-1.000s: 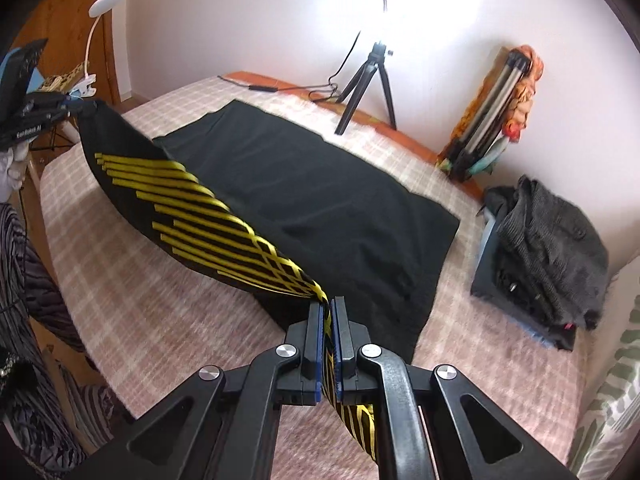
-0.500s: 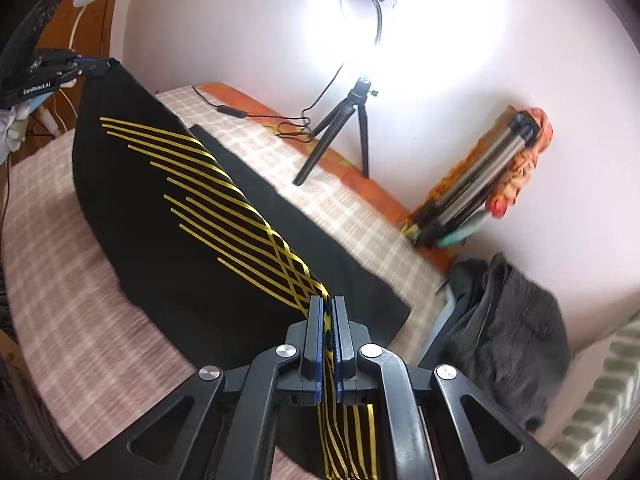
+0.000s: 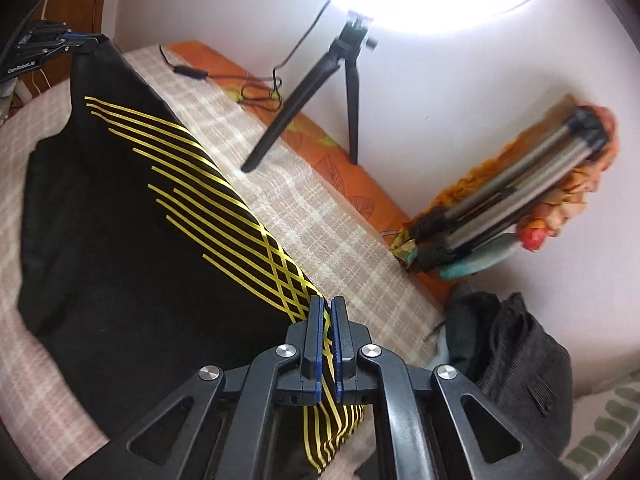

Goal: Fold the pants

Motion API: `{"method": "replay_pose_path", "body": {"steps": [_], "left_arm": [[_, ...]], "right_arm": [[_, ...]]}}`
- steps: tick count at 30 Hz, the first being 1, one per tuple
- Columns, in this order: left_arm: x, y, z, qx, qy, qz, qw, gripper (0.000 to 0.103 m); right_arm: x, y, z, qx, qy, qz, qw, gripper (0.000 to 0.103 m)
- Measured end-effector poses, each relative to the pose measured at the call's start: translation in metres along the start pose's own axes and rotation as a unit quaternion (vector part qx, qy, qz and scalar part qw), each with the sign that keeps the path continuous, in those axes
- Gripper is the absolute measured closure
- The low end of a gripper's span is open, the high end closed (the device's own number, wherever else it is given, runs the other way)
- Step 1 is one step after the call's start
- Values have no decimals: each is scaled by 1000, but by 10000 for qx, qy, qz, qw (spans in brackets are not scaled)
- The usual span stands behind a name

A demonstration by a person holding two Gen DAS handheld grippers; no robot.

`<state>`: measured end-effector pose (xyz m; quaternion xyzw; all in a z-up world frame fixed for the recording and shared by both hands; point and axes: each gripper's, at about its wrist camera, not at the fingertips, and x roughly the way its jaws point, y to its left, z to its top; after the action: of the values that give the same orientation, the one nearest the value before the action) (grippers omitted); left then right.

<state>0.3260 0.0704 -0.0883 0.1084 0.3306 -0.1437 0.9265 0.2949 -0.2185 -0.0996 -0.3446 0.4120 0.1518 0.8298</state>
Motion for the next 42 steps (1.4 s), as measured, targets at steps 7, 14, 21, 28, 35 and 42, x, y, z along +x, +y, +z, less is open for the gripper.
{"method": "replay_pose_path", "body": {"steps": [7, 14, 21, 28, 35, 42], "left_arm": [[30, 4, -6, 21, 293, 11, 9996, 100], [57, 13, -10, -176, 573, 133, 9981, 100], [69, 16, -11, -243, 617, 105, 9977, 100], [71, 22, -6, -508, 660, 144, 9964, 88], [34, 18, -8, -315, 539, 177, 9979, 79], [20, 16, -35, -474, 876, -95, 9950, 76]], "right_arm": [[40, 1, 5, -57, 138, 92, 9998, 102], [59, -14, 4, 520, 144, 7, 9985, 69], [7, -63, -57, 2501, -196, 512, 9667, 50], [8, -49, -115, 3171, 200, 663, 9459, 47], [43, -51, -114, 3311, 438, 675, 9402, 41], [35, -34, -93, 2750, 248, 335, 9606, 92]]}}
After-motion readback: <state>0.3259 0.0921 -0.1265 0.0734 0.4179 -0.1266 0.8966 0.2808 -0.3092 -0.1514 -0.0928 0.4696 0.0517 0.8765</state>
